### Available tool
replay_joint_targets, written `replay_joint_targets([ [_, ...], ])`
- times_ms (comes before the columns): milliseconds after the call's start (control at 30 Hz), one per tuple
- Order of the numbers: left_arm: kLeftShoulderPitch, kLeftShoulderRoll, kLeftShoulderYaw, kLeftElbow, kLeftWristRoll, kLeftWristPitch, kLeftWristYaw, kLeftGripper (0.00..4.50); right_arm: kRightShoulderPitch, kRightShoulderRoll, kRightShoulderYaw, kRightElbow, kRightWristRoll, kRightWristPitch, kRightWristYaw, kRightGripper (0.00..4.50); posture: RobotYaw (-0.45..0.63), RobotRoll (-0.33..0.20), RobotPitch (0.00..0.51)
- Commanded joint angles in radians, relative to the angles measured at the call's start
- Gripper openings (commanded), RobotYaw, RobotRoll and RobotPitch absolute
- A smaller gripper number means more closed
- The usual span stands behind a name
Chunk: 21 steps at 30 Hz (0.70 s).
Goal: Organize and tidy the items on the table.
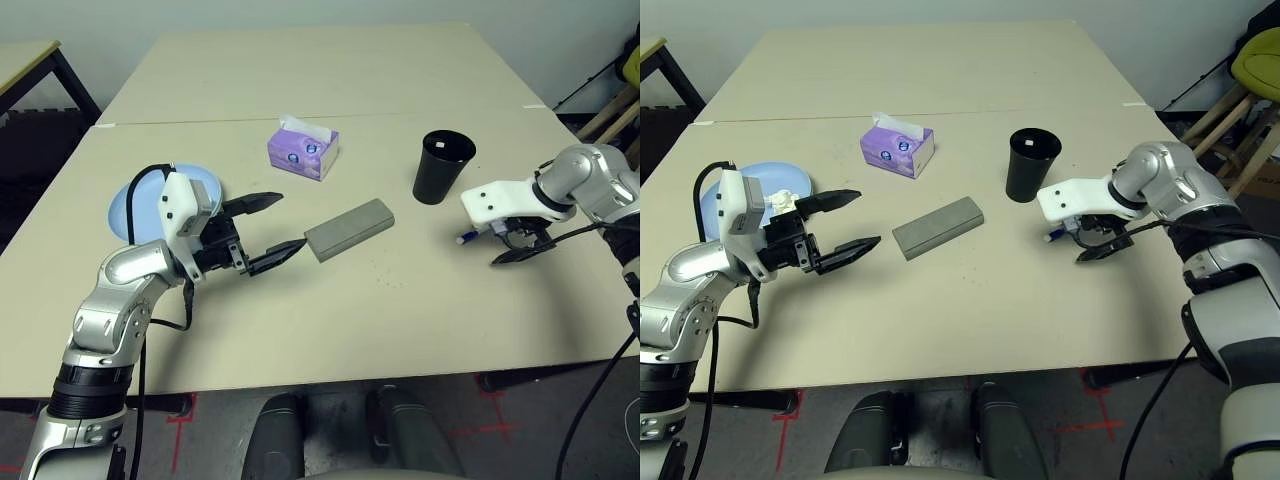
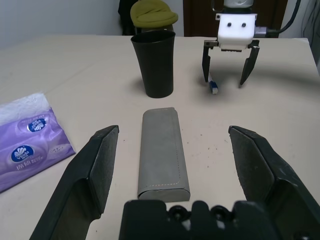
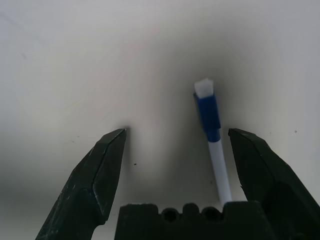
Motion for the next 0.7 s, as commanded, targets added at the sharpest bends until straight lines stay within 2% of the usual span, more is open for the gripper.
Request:
replay_joint_targets([
  [33,0.018,-0.001,0.007,-0.033,-0.011,0.017,0.011,4.5,-0.034,0.027,0.029,0.061,-0.047,-0.051,-0.022,4.49,0.09,0.0,0.1],
  [233,0.025,0.003,0.013,-0.057,-0.016,0.038,0.022,4.5,-0.087,0.061,0.094,0.133,-0.146,-0.158,-0.091,4.49,0.1,0.0,0.103],
  [700,0.014,0.004,0.008,-0.069,-0.019,0.062,0.024,4.5,-0.133,0.1,0.118,0.2,-0.196,-0.239,-0.115,4.49,0.09,0.0,0.114],
])
